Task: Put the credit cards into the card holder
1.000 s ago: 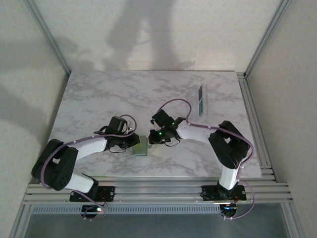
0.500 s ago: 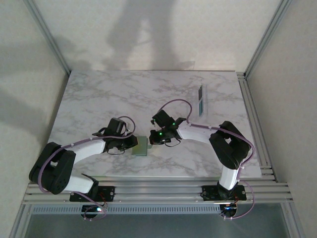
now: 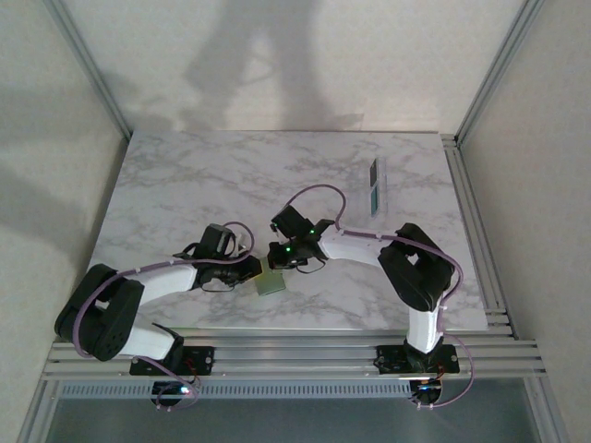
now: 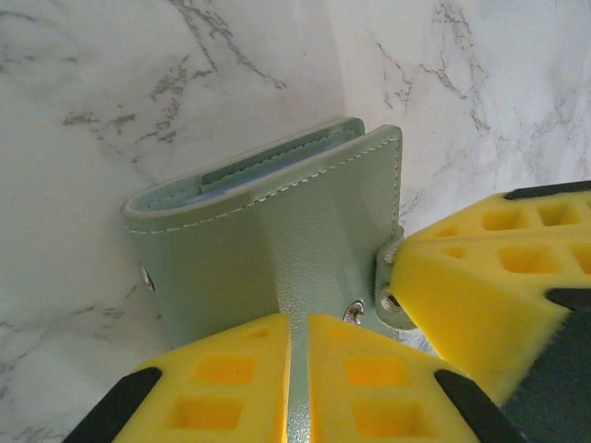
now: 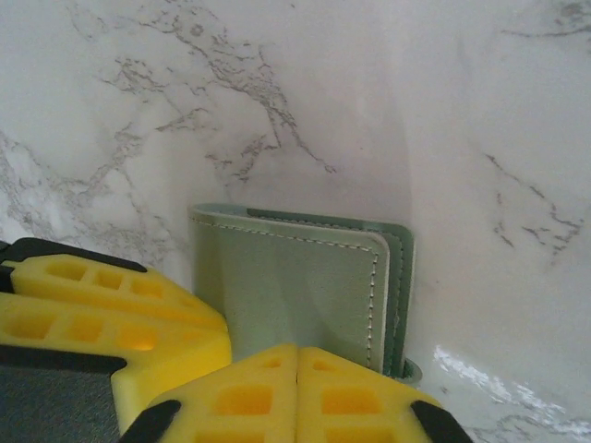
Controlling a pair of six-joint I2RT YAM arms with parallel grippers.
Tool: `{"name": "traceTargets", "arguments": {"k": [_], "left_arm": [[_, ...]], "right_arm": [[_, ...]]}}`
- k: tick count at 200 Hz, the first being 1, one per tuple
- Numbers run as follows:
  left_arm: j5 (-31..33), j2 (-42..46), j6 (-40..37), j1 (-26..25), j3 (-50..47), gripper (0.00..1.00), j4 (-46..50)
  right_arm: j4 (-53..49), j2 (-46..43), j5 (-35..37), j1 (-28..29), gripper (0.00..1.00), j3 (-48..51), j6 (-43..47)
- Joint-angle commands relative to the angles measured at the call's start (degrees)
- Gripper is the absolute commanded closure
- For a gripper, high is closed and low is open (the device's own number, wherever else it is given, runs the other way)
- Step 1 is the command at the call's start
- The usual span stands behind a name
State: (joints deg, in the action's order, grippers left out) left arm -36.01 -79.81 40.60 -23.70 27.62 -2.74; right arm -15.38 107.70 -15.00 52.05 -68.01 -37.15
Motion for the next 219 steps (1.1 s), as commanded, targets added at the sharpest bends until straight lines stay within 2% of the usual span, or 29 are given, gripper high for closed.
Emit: {"name": "traceTargets", "arguments": {"k": [1, 40, 58, 116, 152, 163, 181, 219], "left_arm": [[3.35, 2.74, 0.05, 0.22, -0.9, 0.87, 5.08], [4.57, 3.34, 0.09, 1.12, -1.55, 0.87, 5.81], [4.3, 2.48, 0.42, 1.12, -2.17, 0.87, 4.98], [3.18, 2.27, 1.05, 1.12, -2.85, 0.88, 3.44], [1.43, 1.36, 2.33, 1.12, -3.83, 0.9, 1.15], [1.38, 1.33, 2.5, 1.12, -4.04, 0.9, 0.76], [1.64, 1.42, 2.42, 1.12, -4.23, 0.91, 0.72], [1.64, 1.18, 2.51, 1.16, -4.29, 0.91, 0.59]], "right_arm": [[-0.44, -0.01, 0.91, 0.85, 0.88, 0.51, -0.06], [-0.88, -1.25, 0.55, 0.9, 0.84, 1.37, 1.35], [-0.54, -1.25, -0.11, 0.87, 0.92, 1.22, 1.47], [0.92, -0.04, -1.86, 1.74, 0.98, 0.53, 1.45], [-0.19, 0.94, 1.18, 3.24, 0.98, -0.14, 2.61], [-1.15, 1.1, 2.91, 3.94, 0.96, -0.35, 3.4], [-2.69, 0.87, 6.42, 5.08, 0.86, -0.13, 4.39], [-2.33, 0.01, 7.4, 5.43, 0.82, 0.97, 4.8]]}}
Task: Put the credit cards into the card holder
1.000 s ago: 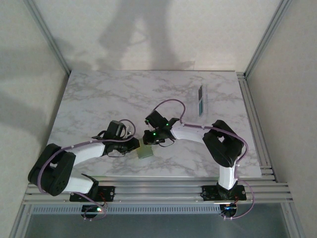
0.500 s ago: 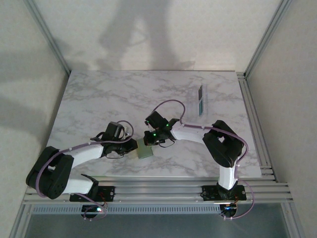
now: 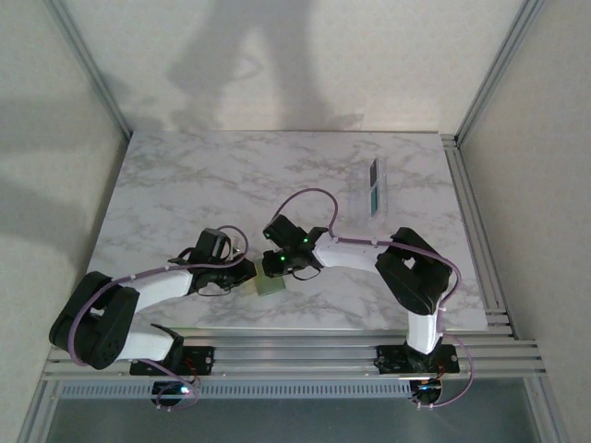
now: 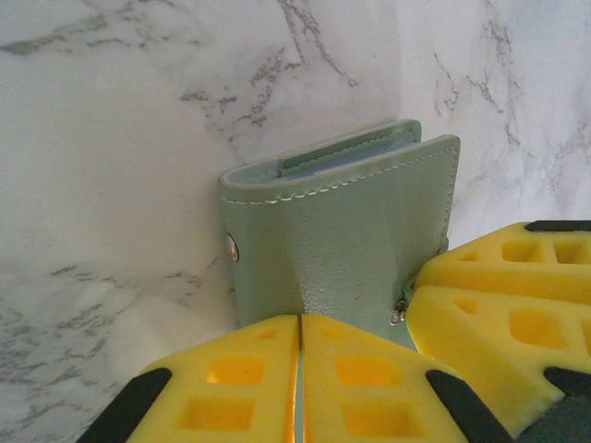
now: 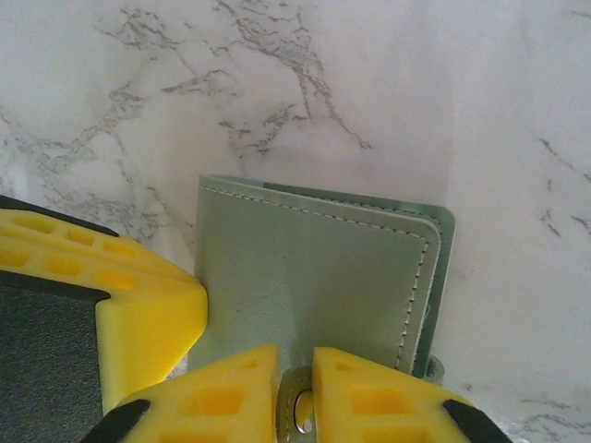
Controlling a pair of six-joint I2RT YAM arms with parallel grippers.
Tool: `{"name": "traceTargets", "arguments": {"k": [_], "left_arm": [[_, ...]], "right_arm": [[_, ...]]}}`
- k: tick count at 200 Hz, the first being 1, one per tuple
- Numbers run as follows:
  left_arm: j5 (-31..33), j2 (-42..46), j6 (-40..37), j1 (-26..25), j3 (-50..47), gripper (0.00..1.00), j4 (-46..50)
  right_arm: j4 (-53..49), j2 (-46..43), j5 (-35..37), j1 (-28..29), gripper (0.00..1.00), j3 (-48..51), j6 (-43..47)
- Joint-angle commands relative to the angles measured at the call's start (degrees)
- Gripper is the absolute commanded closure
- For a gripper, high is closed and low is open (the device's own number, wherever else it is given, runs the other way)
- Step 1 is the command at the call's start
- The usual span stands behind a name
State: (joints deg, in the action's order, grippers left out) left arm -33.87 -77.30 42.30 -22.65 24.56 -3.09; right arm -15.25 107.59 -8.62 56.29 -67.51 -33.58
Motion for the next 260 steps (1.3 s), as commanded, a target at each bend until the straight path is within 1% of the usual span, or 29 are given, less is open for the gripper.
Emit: {"name": "traceTargets", "arguments": {"k": [1, 42, 83, 96, 107, 134, 145, 152, 170, 221, 260], "left_arm": [[-0.5, -1.3, 0.83, 0.09, -1.2, 0.91, 0.92], [-0.23, -1.54, 0.34, 0.09, -1.19, 0.91, 1.17], [-0.15, -1.63, 0.14, 0.15, -1.42, 0.92, 1.26], [-0.15, -1.62, 0.08, 0.15, -1.44, 0.92, 1.35], [-0.15, -1.61, -0.01, 0.15, -1.44, 0.92, 1.34], [-0.15, -1.58, 0.06, 0.15, -1.52, 0.92, 1.34], [-0.2, -1.54, -0.01, 0.15, -1.53, 0.92, 1.31], [-0.22, -1.53, 0.06, 0.15, -1.53, 0.92, 1.26], [-0.23, -1.44, 0.06, 0.15, -1.62, 0.92, 1.26], [-0.15, -1.32, 0.23, 0.15, -1.75, 0.92, 1.09], [-0.1, -1.28, 0.19, 0.17, -1.91, 0.92, 1.21]], "right_arm": [[-2.44, 0.1, 1.0, 1.19, 0.82, 0.5, 1.24], [-1.72, -1.95, -0.09, 1.14, 0.77, 0.79, 1.24], [-1.29, -2.75, -0.34, 1.17, 0.76, 1.35, 1.13], [-1.12, -2.81, -0.6, 1.16, 0.85, 1.5, 1.15], [-1.02, -2.78, -0.91, 1.14, 0.91, 1.59, 1.15], [-0.12, -2.83, -1.23, 1.18, 0.92, 2.11, 0.99], [0.37, -2.88, -1.29, 1.19, 0.98, 2.32, 0.98], [0.77, -2.79, -1.38, 1.18, 1.0, 2.37, 0.84], [1.55, -2.72, -1.07, 1.16, 1.0, 2.71, 0.78], [8.3, -4.05, -0.2, 1.32, 1.0, 5.86, 2.03], [9.51, -5.92, 0.55, 1.84, 1.0, 7.44, 2.81]]}}
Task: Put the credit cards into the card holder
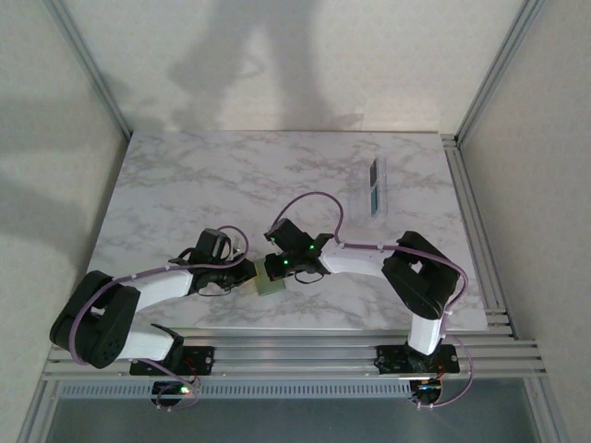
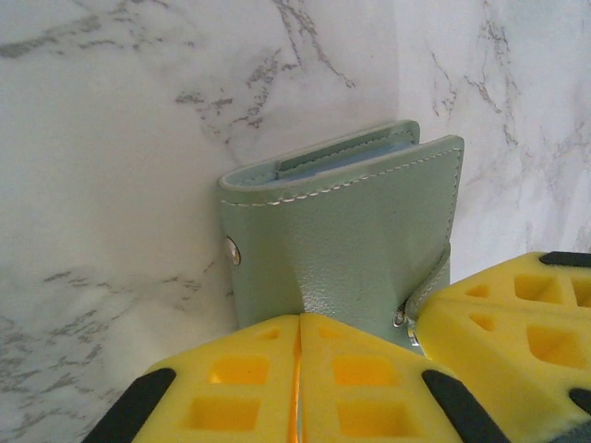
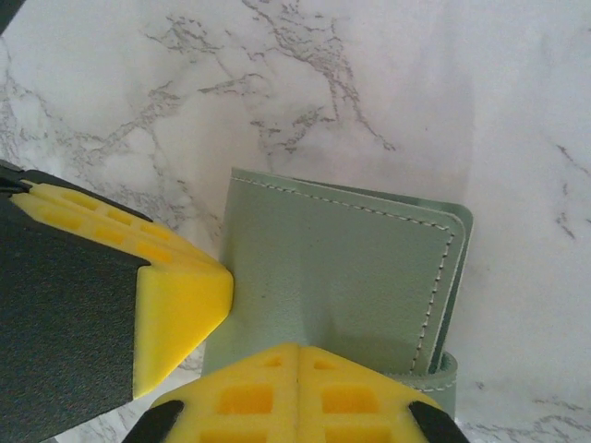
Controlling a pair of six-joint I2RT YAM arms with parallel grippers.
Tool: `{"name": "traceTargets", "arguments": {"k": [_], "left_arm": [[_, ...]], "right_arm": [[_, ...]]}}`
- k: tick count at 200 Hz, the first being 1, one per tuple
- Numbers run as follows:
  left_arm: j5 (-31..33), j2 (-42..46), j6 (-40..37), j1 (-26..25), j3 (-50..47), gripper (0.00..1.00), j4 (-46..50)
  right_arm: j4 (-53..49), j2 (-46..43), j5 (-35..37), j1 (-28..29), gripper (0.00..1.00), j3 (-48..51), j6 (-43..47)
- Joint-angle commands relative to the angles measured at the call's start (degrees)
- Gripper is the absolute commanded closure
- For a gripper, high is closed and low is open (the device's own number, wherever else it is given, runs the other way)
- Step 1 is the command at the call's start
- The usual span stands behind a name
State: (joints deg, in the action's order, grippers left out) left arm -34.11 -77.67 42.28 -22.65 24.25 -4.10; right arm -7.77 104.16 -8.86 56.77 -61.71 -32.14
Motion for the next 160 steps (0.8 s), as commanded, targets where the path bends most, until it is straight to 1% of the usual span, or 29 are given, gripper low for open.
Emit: {"name": "traceTargets", "arguments": {"k": [1, 44, 110, 160], "left_arm": [[0.16, -0.95, 0.23, 0.16, -1.59, 0.92, 2.19], [0.35, -0.96, 0.27, 0.24, -1.57, 0.93, 2.16], [0.52, -0.55, 0.69, 0.25, -1.66, 0.92, 2.22], [0.45, -0.73, 0.78, 0.24, -1.52, 0.92, 2.16]], "right_arm": [[2.09, -2.57, 0.87, 1.34, 1.0, 1.71, 1.38], [2.31, -4.32, 1.74, 1.38, 1.0, 2.56, 2.87], [5.35, -2.3, 0.97, 1.35, 1.0, 2.39, 4.66], [7.79, -1.42, 1.14, 1.34, 1.0, 4.29, 6.51]]}}
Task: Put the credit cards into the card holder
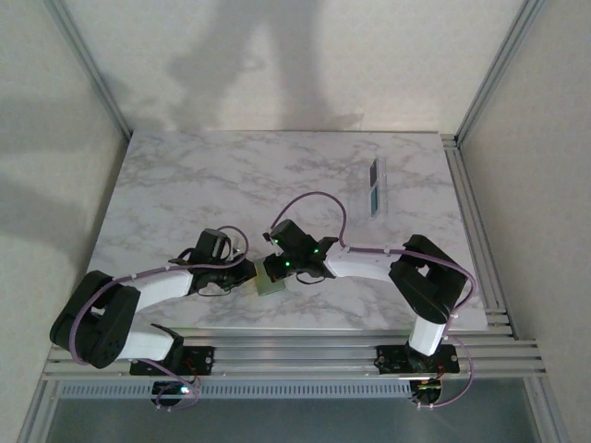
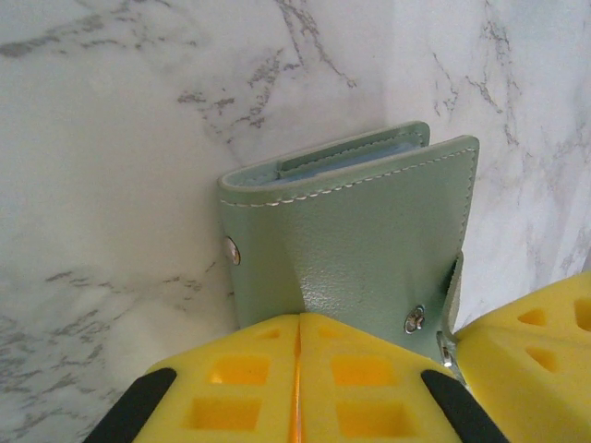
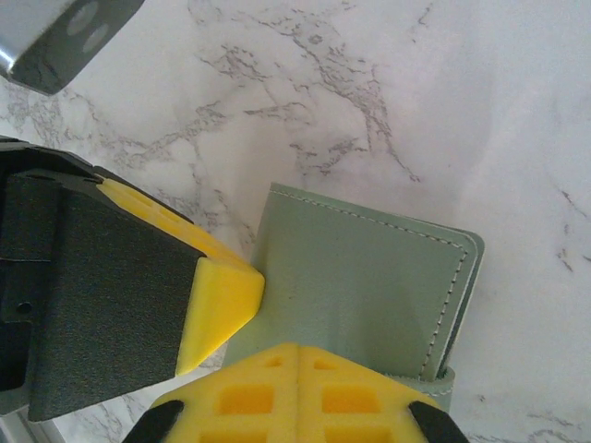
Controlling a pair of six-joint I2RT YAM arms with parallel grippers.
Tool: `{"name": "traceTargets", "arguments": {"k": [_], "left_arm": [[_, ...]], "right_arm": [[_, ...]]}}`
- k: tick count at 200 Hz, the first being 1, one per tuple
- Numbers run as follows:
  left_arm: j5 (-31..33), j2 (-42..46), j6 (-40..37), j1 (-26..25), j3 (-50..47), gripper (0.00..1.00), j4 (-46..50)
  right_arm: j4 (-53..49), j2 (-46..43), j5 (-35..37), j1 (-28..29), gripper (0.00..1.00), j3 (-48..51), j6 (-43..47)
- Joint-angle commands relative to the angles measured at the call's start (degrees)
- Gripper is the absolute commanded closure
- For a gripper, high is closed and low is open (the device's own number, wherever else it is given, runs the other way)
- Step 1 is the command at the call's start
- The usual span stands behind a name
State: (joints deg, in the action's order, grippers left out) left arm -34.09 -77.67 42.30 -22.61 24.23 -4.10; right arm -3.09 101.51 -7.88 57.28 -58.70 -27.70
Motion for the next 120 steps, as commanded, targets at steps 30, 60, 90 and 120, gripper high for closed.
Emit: {"name": "traceTargets", "arguments": {"k": [30, 60, 90, 120], "left_arm": [[0.42, -0.84, 0.9, 0.2, -1.55, 0.92, 2.07], [0.49, -0.99, 0.86, 0.2, -1.51, 0.92, 2.1], [0.52, -1.24, 0.94, 0.2, -1.38, 0.92, 2.13], [0.69, -1.5, 0.94, 0.2, -1.37, 0.92, 2.08]], "right_arm": [[5.86, 1.91, 0.04, 0.9, 1.0, 2.8, 3.2], [7.25, 2.11, -0.48, 0.85, 1.0, 3.8, 3.94], [8.58, 1.93, -0.39, 0.88, 1.0, 4.98, 4.86], [9.99, 1.5, 0.02, 0.82, 1.0, 6.4, 5.73]]}}
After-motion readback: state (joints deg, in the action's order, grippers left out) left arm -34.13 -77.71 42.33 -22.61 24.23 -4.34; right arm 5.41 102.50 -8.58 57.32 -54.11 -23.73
